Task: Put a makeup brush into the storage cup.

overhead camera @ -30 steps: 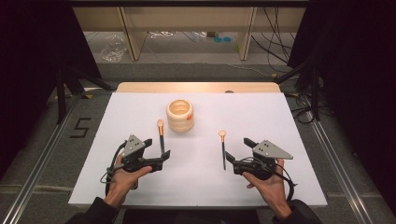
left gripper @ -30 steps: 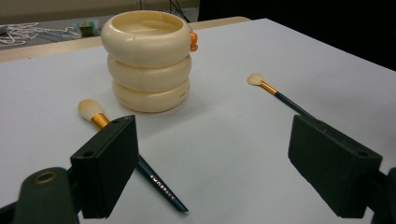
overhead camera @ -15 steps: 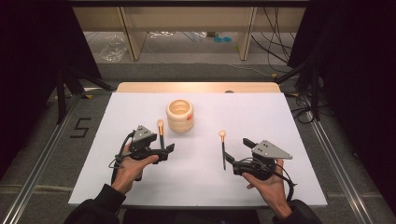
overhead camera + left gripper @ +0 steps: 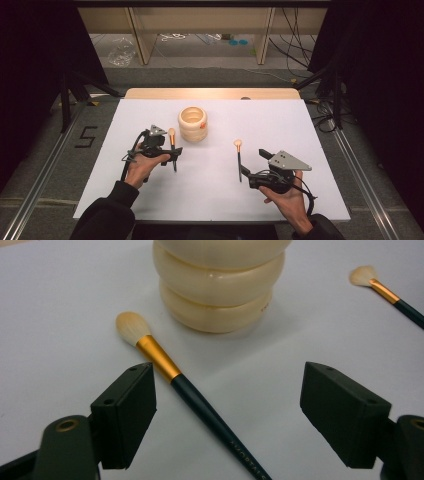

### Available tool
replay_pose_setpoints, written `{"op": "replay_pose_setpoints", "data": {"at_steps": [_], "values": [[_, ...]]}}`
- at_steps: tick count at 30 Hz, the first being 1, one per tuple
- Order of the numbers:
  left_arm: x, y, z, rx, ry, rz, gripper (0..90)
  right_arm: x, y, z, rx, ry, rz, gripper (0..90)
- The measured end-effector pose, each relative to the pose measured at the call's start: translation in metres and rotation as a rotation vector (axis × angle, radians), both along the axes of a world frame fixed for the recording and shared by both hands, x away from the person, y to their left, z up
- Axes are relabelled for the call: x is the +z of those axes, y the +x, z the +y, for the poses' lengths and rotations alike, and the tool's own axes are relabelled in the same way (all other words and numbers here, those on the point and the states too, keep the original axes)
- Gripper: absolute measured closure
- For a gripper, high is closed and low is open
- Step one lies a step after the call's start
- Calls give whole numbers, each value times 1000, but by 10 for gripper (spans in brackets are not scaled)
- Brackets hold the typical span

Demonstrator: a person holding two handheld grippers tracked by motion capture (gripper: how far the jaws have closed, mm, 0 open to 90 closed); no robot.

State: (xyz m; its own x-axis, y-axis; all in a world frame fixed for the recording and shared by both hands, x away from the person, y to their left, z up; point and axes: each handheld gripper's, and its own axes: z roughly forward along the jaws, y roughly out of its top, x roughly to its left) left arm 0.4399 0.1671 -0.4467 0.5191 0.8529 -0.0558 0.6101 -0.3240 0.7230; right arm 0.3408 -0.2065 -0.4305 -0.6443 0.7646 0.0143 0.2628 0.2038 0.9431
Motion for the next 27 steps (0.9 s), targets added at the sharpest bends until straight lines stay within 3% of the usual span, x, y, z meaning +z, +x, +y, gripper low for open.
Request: {"op": "replay_pose_setpoints", "data": {"at_steps": [8,14,15,16,17,18,19,21,24,27], "values": [[-15,13,-8,22,18,64,242,0,0,1,7,-21,-3,190],[-13,21,-13,-2,40,70,256,0,0,1,7,-24,-6,190],[-14,23,-15,14,2,70,260,0,1,0,8,-23,-5,191],[-15,25,-15,15,3,81,269,-1,0,1,15,-10,16,191],[-14,27,-13,-2,36,111,272,-1,1,0,15,-15,-2,191],[-14,27,-13,-2,36,111,273,-1,1,0,14,-16,2,191],[-14,30,-11,-8,59,147,278,-1,0,1,14,-7,24,191],[-14,31,-12,1,54,150,290,-1,1,0,14,-15,1,192],[-16,36,-14,-11,74,179,312,0,0,0,16,-26,8,193],[-17,37,-16,-7,91,184,340,-2,1,1,17,-10,-6,196]]}}
